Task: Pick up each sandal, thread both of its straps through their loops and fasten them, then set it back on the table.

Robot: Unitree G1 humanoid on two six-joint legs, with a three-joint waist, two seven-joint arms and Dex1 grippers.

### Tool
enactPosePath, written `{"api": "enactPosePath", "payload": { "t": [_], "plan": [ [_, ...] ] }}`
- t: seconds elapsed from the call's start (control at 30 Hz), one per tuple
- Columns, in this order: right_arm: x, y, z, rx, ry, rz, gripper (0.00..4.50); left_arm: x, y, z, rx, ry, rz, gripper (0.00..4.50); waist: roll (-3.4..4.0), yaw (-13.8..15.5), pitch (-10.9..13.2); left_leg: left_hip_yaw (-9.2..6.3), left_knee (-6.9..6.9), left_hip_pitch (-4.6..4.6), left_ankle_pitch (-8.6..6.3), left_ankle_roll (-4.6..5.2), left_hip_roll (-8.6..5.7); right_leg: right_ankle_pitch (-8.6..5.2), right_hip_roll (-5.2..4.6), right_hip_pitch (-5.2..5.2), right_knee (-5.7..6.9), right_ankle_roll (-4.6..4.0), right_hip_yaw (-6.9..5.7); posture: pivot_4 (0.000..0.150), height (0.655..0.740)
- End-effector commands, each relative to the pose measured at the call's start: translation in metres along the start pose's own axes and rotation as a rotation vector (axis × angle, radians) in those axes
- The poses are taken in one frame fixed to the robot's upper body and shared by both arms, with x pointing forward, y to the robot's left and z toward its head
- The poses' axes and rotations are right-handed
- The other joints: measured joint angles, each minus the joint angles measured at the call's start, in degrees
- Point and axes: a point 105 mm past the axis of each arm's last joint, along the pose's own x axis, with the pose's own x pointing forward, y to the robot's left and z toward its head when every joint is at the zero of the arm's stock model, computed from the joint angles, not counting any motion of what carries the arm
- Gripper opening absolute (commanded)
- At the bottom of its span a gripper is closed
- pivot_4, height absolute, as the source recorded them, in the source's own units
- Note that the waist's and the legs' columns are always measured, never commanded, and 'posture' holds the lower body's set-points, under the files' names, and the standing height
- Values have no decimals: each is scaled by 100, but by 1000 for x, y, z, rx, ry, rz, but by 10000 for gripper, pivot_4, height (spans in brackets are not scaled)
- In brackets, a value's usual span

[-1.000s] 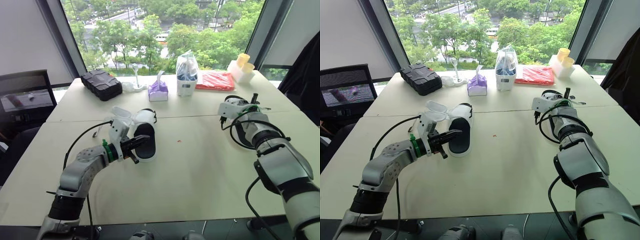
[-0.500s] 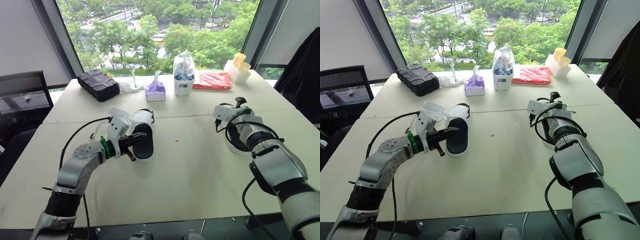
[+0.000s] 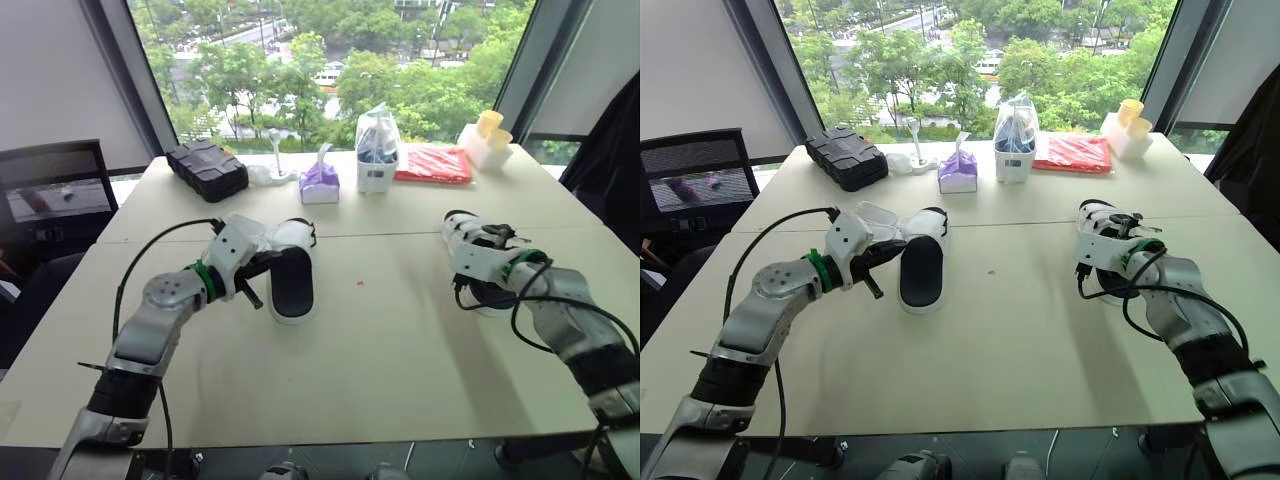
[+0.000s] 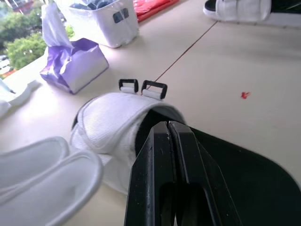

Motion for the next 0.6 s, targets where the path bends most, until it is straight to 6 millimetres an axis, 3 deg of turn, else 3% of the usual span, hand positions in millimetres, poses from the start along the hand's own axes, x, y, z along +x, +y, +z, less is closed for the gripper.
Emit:
{"api": "enactPosePath", "payload": {
  "t": [0.03,0.17,0.2,0.27,0.4,0.5,0.6],
  "plan": [
    [-37,6,50,433,-274,184,44147,1,18,19,96,-65,89,0,-5,-9,3,-1,1,1,-4,8,2,0,-1,3,0,0,0,1500,7400],
    [-74,20,93,644,-548,395,44147,5,27,18,89,-66,141,0,-5,29,3,-5,4,1,-12,21,4,2,-5,5,1,-1,-4,1500,7400],
    [-80,20,100,667,-592,423,44732,6,27,17,93,-63,138,2574,-5,40,3,-5,4,1,-14,24,3,2,-8,5,-2,-1,-4,1500,7400],
    [-87,18,107,705,-640,448,45000,8,26,19,98,-64,131,7835,-8,55,5,-5,4,0,-16,26,-1,2,-15,9,-8,0,-8,1500,7400],
    [-93,9,113,759,-696,462,45000,14,22,23,160,-59,94,28072,-15,102,9,-5,6,0,-16,28,-3,2,-22,9,-8,0,-9,1500,7400],
    [-85,3,115,792,-698,431,45000,27,10,18,276,-30,36,43692,-16,147,9,-5,6,0,-16,28,-2,2,-22,9,-7,0,-11,1500,7400],
    [-79,6,119,821,-682,421,45000,42,-7,16,349,-36,-12,44695,-17,159,9,-3,6,0,-16,27,-3,2,-26,10,-10,0,-11,1500,7400]
  ]
}}
